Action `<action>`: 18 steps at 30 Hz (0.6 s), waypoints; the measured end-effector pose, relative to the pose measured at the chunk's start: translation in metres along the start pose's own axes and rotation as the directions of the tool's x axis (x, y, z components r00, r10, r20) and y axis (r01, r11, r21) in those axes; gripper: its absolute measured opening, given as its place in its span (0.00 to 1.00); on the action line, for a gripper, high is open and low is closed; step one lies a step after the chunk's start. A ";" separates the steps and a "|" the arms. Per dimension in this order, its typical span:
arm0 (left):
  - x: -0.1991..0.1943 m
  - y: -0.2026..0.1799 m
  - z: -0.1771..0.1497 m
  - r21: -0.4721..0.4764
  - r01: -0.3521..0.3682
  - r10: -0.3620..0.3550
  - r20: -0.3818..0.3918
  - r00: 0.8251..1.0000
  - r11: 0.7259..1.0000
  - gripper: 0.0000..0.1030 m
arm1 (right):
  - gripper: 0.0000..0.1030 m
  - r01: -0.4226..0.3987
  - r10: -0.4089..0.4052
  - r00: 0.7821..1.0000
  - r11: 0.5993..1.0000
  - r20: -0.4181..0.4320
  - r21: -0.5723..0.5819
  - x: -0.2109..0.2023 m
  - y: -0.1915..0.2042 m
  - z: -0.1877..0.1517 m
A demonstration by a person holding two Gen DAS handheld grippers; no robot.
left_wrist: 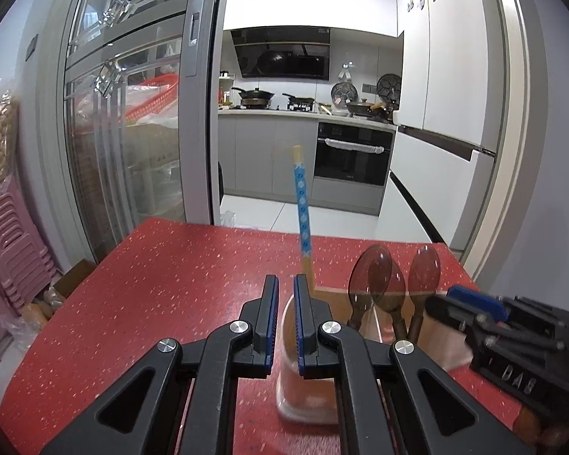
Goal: Organize utensils
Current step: 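Lower the chopstick and spoon into the holder and open both tools, then withdraw both open tools back over the remaining chopsticks and spoons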
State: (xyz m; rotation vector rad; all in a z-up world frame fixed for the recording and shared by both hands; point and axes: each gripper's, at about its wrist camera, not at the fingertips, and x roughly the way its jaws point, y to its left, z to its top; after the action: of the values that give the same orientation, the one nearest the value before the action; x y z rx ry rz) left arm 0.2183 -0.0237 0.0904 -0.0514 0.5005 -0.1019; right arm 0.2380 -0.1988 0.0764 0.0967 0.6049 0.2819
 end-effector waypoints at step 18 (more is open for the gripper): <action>-0.046 0.033 -0.094 0.028 -0.045 0.051 -0.281 0.958 0.999 0.32 | 0.58 -0.012 0.036 0.978 0.993 -0.205 0.121 -0.061 0.004 -0.070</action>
State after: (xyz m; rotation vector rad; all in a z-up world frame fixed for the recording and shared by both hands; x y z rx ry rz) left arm 0.1358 0.0120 0.0273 -0.0033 0.7856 -0.0674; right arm 0.1496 -0.2119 0.0531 0.1919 0.8280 0.2810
